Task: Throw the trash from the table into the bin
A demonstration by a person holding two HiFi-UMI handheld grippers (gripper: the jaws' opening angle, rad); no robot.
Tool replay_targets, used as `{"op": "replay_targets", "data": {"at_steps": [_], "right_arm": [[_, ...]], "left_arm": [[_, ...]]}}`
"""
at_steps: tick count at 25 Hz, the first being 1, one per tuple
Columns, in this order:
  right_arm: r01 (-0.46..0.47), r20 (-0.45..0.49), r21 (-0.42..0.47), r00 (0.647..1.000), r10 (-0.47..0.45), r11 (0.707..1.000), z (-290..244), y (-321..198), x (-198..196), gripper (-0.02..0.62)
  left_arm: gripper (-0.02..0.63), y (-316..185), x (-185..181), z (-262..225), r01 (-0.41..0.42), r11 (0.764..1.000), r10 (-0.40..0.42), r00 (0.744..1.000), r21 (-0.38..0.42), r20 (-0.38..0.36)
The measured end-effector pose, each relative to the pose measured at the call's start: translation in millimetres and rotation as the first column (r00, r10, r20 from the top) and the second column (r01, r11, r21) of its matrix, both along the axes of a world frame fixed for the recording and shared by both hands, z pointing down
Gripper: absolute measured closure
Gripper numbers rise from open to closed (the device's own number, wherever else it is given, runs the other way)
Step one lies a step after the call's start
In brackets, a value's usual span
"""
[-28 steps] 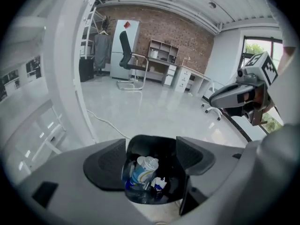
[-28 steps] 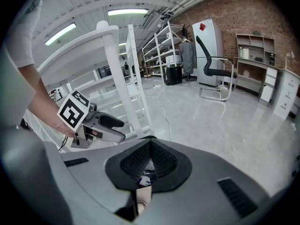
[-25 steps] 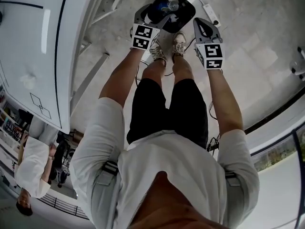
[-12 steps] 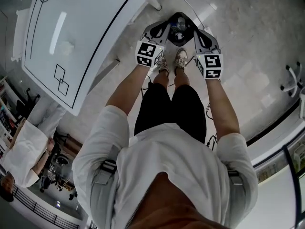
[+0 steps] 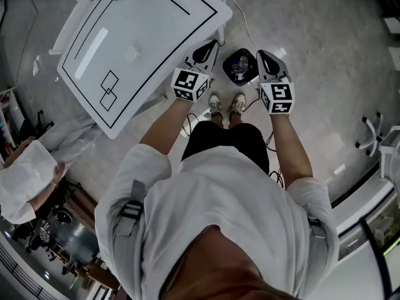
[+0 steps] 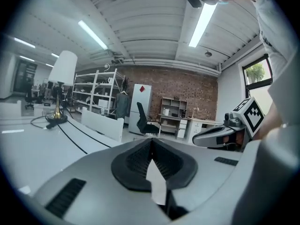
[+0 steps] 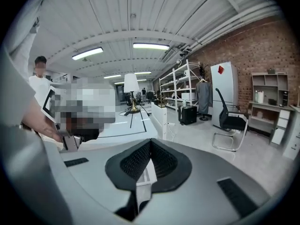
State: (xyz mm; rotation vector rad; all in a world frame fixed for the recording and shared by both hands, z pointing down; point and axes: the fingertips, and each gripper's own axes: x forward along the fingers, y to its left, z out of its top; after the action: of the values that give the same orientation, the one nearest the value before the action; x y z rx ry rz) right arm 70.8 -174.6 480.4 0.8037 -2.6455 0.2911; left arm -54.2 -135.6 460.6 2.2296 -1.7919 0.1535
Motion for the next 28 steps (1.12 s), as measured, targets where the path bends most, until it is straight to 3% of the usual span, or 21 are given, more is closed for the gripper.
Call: {"op": "replay_targets", "data": {"at_steps": [12,23,28], "right_arm": [[0.103,0.076,0.139,0.990,-0.115,0.985,-98,9,-40,0.592],[0.188,0.089,0.171,0.975,-0.205,0.967,-115,16,-57,0.592],[0.274,0.103,0.162,0.951,-0.293,0.948,-116,25,-81,0.592]], "left_arm": [[0.597,32,-46,-87,0.135,0.985,-0.139,0.990,0.111,0.031],[0.595,54,-67,-110,0.241,0.956,-0.249,0.968,0.165,0.031],[0.595,72,-81,-109,0.328,0.932,-0.337,0.941,0.153,0.039]]}}
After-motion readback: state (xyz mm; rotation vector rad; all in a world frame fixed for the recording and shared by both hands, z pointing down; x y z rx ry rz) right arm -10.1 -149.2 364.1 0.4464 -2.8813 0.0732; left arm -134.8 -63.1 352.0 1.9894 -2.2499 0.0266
